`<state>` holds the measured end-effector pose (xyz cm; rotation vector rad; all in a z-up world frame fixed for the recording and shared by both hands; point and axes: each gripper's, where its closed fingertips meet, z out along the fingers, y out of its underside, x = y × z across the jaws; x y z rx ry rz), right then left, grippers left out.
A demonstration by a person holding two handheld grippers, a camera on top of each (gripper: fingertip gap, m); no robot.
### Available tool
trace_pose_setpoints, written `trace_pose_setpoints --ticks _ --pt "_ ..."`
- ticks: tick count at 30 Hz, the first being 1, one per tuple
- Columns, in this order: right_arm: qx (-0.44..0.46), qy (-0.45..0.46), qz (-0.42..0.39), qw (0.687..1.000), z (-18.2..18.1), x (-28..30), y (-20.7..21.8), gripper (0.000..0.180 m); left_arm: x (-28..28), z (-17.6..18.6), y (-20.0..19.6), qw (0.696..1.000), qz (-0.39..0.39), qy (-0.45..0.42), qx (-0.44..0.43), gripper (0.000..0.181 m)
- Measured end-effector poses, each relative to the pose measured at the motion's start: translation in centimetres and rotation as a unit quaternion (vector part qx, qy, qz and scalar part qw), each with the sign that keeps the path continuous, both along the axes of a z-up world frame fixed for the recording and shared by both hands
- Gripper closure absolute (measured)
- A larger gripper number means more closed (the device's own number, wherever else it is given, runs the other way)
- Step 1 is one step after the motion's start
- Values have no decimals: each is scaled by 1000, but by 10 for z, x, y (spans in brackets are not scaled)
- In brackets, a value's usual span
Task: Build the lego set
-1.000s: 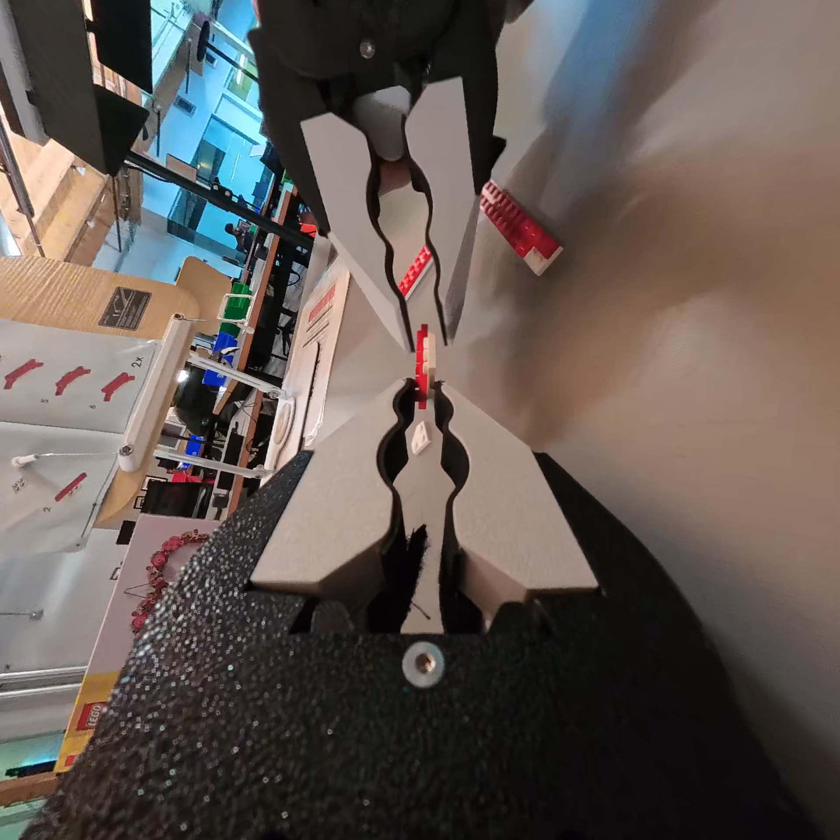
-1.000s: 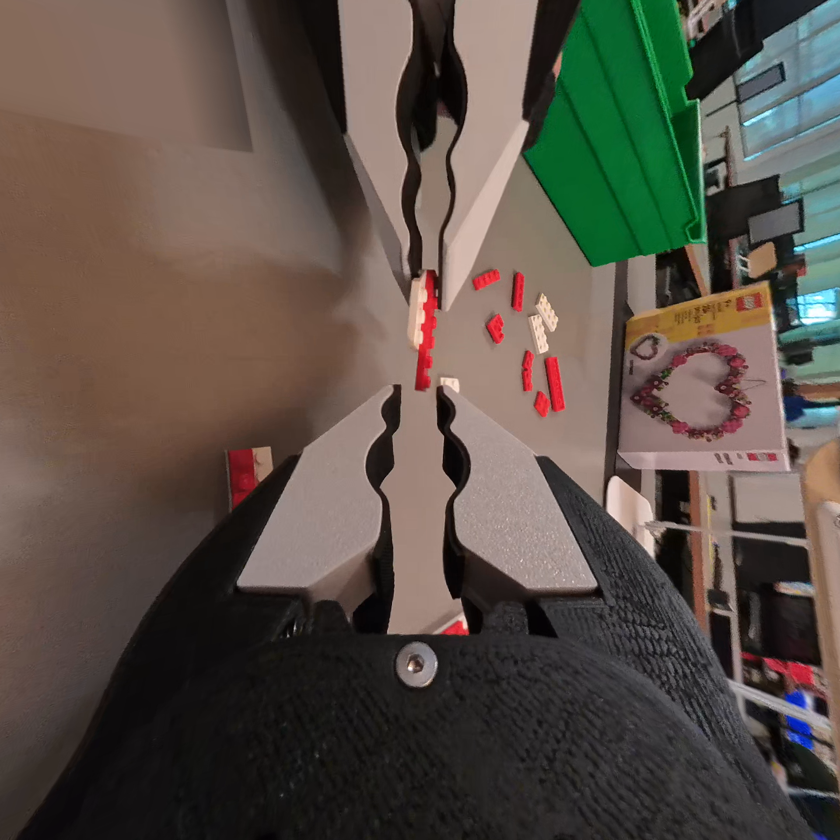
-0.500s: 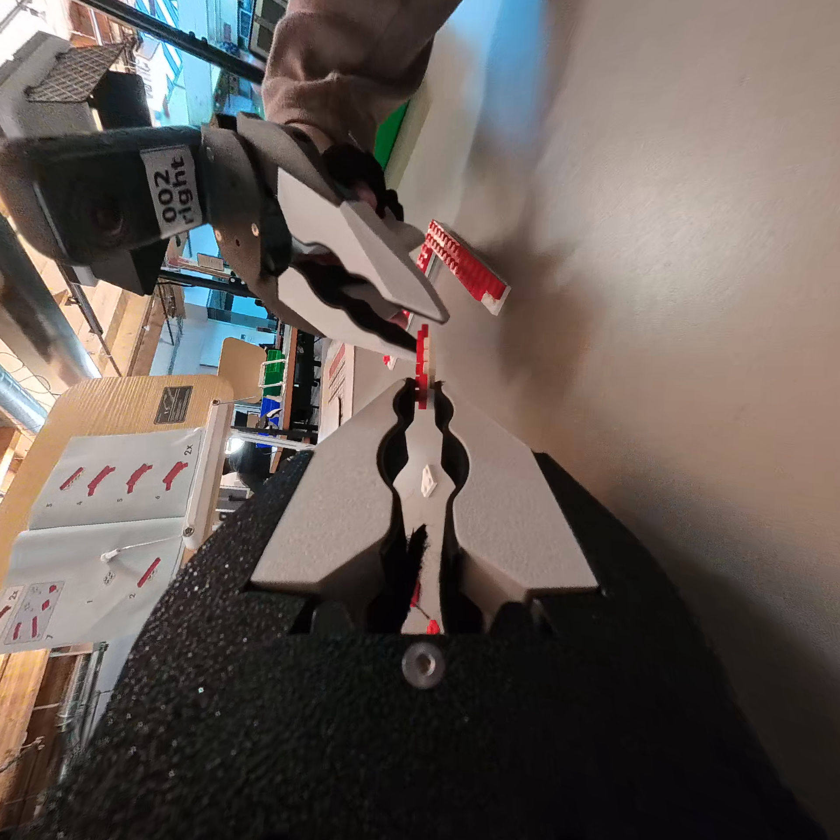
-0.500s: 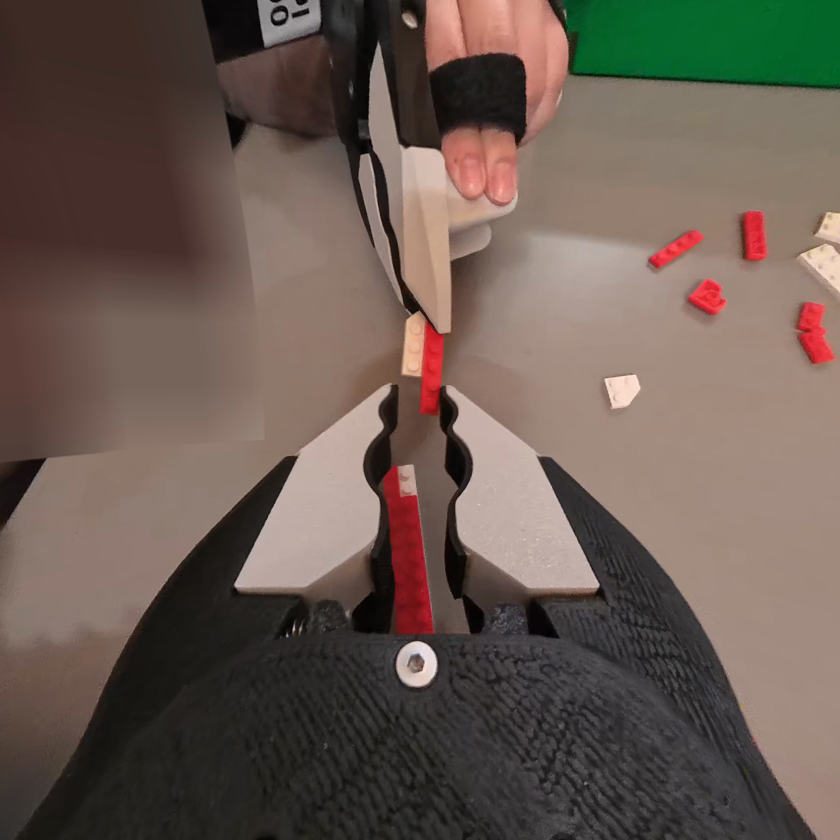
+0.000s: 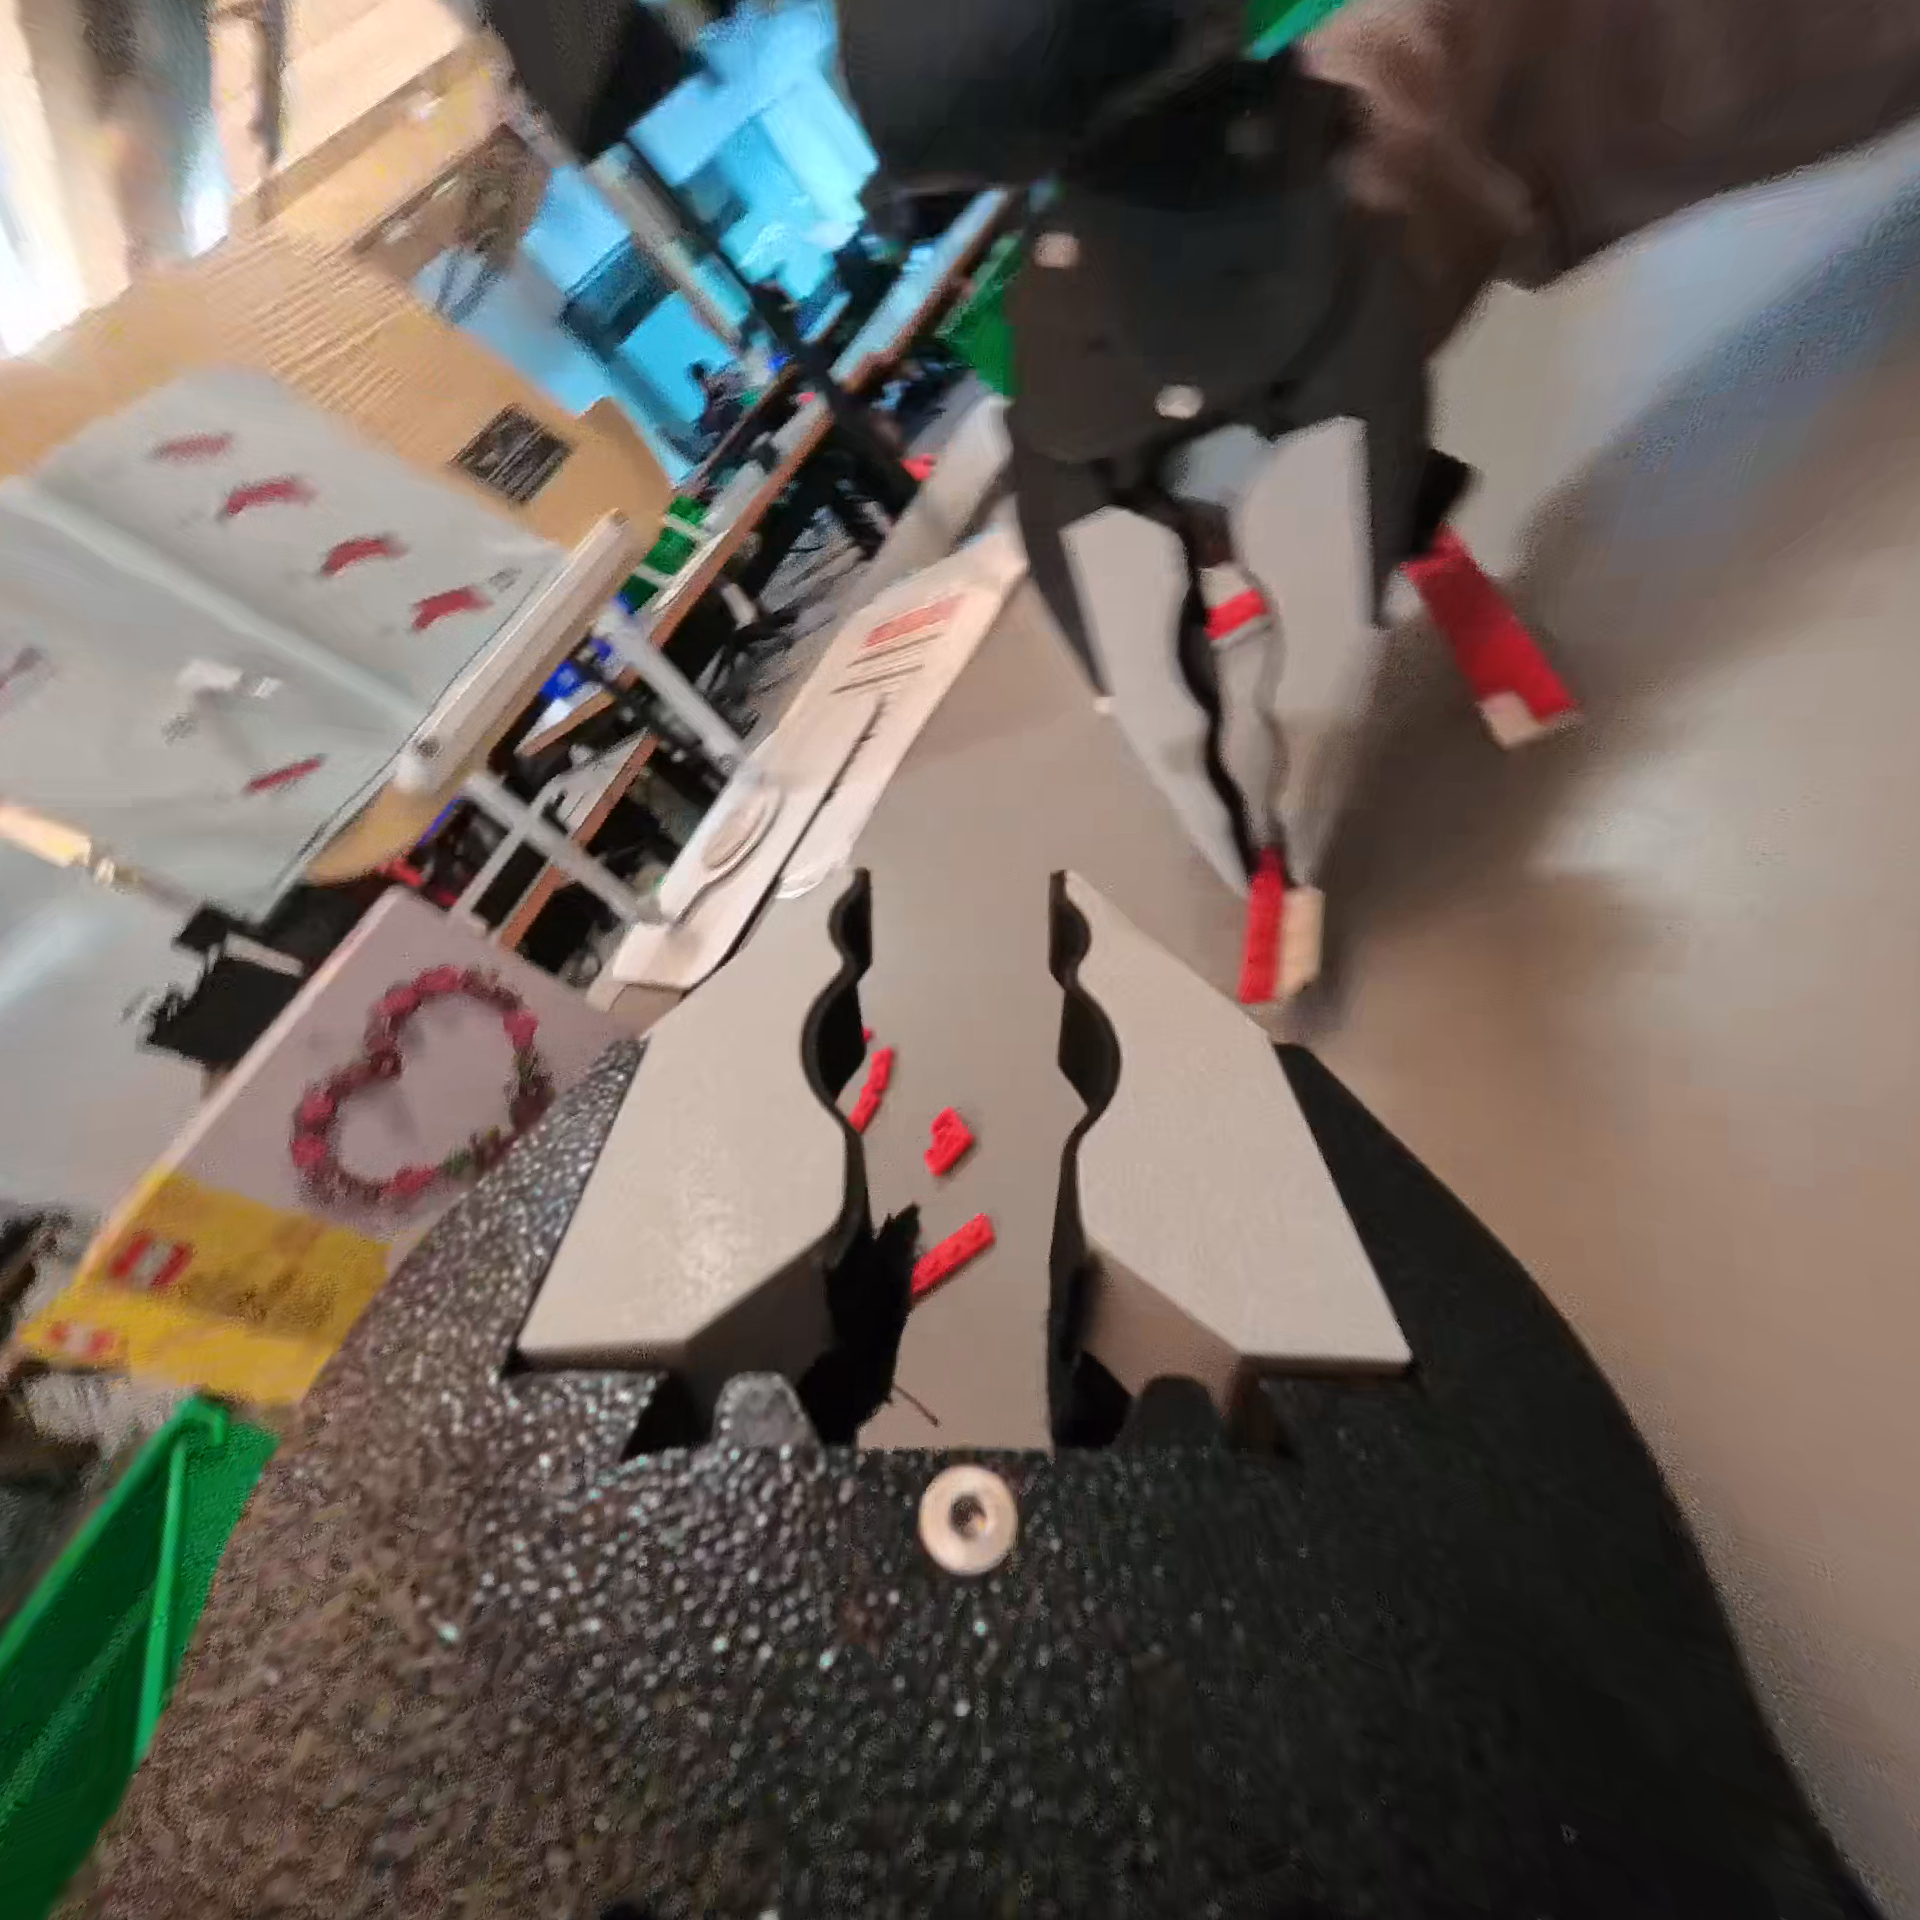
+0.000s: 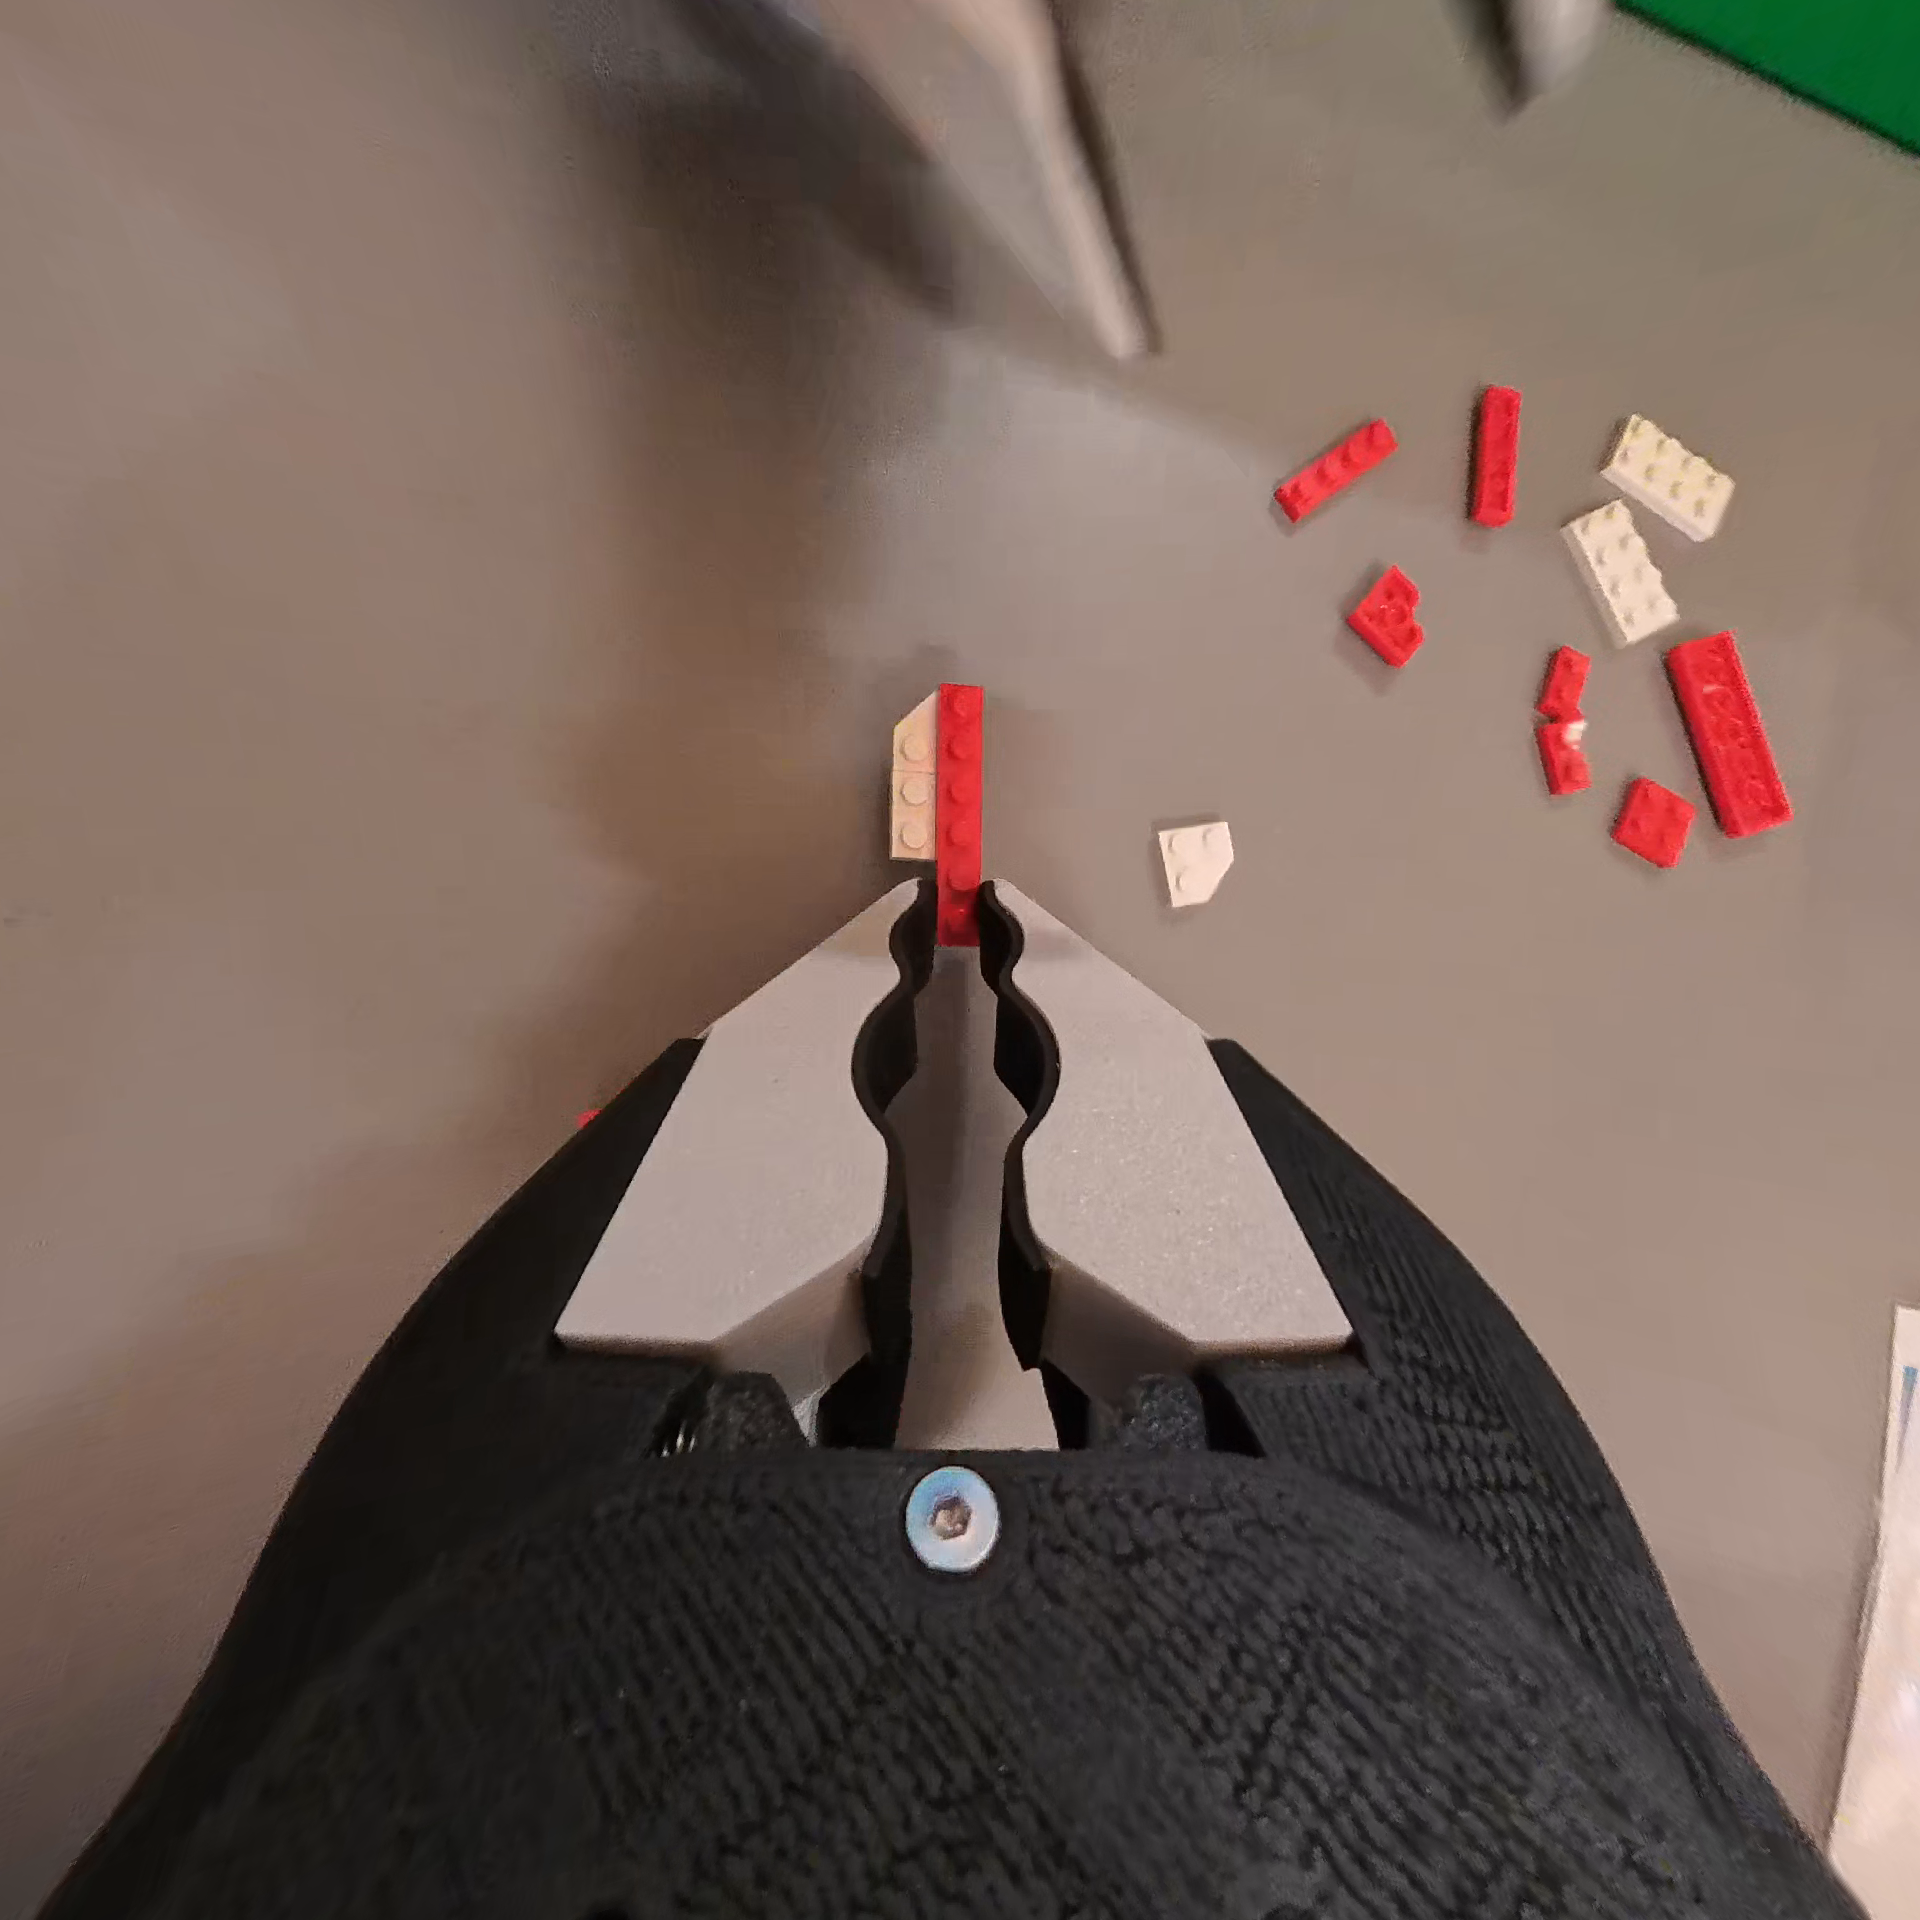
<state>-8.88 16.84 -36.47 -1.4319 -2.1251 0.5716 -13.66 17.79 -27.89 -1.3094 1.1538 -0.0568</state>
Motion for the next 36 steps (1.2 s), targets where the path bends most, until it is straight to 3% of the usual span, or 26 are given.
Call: trace_pose_setpoints --ticks 8,13,22,25,32,36 --pt "7 -25 -3 1000 -7 -11 2 172 -21 -3 25 992 66 -90 -63 146" --pt "-27 -29 1 999 -5 -7 -5 148 -24 -7 30 988 79 -100 -82 147" --pt "-41 59 -118 990 14 -17 43 153 -28 0 32 984 83 -134 -88 149" --pt "-17 48 -121 991 2 -20 51 153 -25 -1 31 984 77 -132 -91 150" --pt "-68 44 -129 988 -6 -24 52 155 -21 -4 30 986 73 -121 -89 150" --pt "-63 51 -126 989 -6 -28 50 163 -19 -2 28 989 65 -114 -73 152"
